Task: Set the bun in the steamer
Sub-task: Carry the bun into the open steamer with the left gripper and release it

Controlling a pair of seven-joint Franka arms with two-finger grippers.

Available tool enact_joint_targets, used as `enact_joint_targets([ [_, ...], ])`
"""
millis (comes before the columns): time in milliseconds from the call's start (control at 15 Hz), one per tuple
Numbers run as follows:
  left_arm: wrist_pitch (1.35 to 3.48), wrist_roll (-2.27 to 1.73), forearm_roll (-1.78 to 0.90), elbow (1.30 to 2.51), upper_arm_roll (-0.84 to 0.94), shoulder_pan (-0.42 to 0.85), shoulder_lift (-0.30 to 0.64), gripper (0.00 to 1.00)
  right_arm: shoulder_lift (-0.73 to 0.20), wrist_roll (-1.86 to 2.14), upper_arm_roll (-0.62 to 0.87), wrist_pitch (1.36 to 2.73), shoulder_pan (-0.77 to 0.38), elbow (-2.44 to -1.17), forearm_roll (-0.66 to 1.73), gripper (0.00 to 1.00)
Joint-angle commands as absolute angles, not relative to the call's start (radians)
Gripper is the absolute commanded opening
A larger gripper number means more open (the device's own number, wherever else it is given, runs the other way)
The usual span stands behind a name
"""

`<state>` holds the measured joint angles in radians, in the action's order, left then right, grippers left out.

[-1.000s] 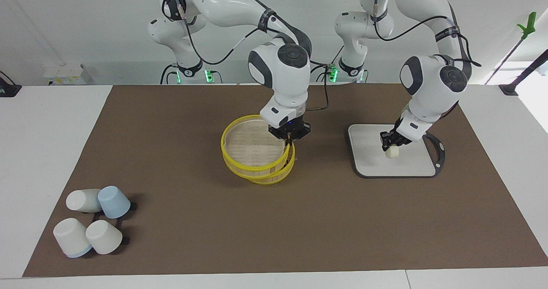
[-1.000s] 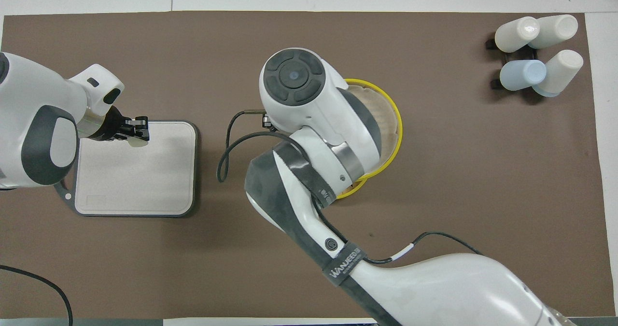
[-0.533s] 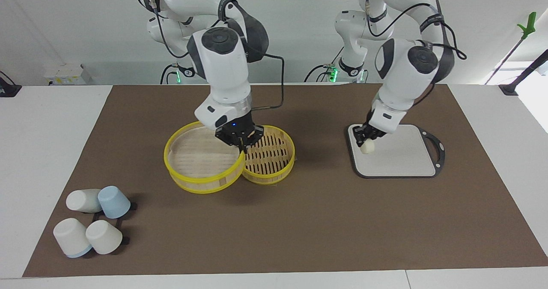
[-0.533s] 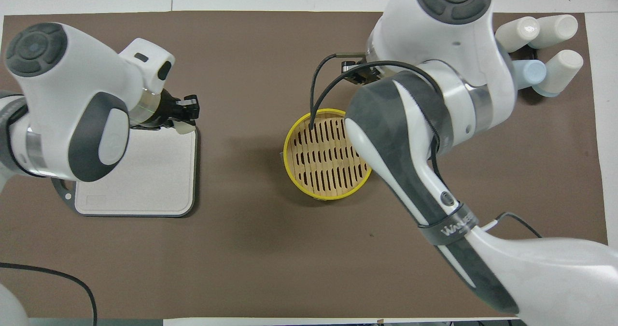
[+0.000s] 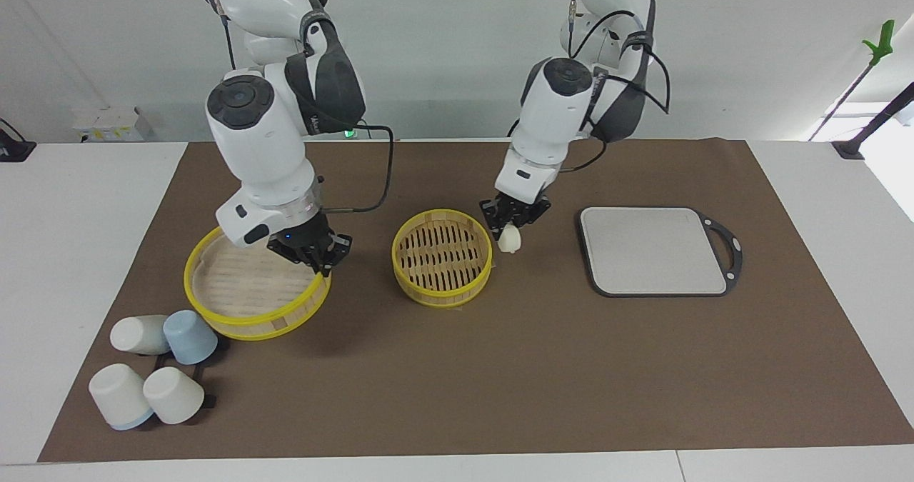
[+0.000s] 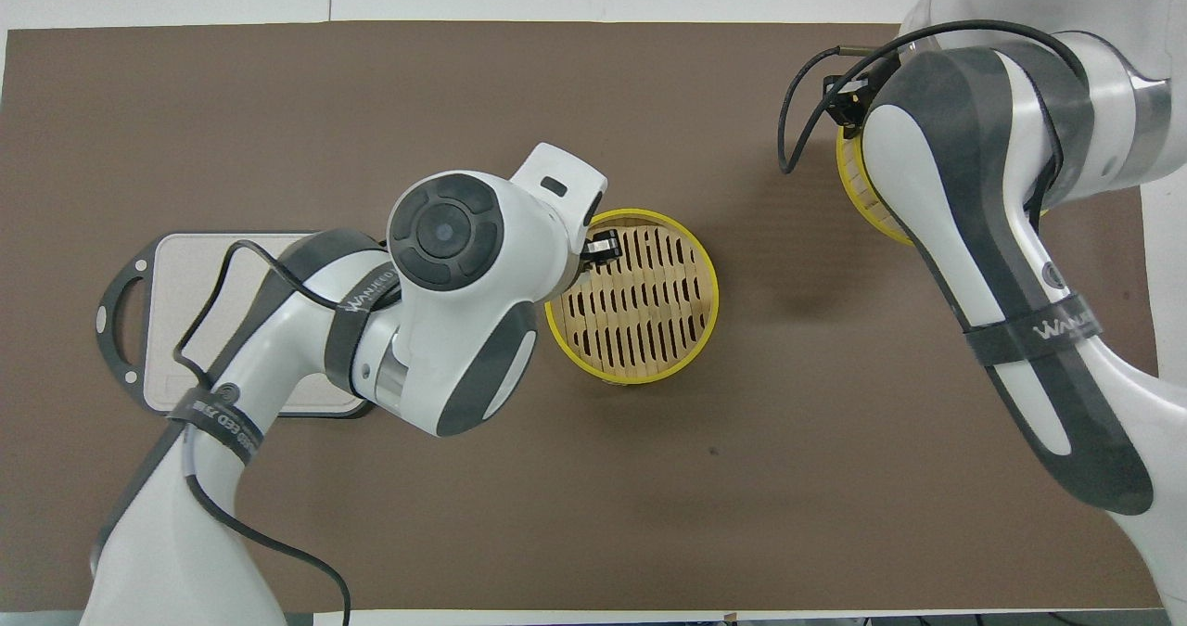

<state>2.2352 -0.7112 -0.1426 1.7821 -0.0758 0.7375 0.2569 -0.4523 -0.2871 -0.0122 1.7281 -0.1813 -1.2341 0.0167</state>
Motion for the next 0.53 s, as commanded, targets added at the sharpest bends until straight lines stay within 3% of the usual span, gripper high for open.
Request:
enact_joint_targets([
  [0, 2.316, -0.706, -0.152, 1.806, -0.095, 0.788, 0.322, 0.31, -0.440, -0.265, 0.002, 1.733, -0.161, -1.247, 0.023, 0.00],
  [400, 2.375, -0.710, -0.140, 1.772, -0.097, 0.828, 0.429, 0.32, -0.423, -0.264, 0.000, 1.778, -0.123, -1.301, 0.080, 0.00],
  [467, 2.379, -0.710, -0.140, 1.773, -0.097, 0.830, 0.434, 0.38, -0.422, -0.261, 0.000, 1.778, -0.124, -1.304, 0.080, 0.00],
])
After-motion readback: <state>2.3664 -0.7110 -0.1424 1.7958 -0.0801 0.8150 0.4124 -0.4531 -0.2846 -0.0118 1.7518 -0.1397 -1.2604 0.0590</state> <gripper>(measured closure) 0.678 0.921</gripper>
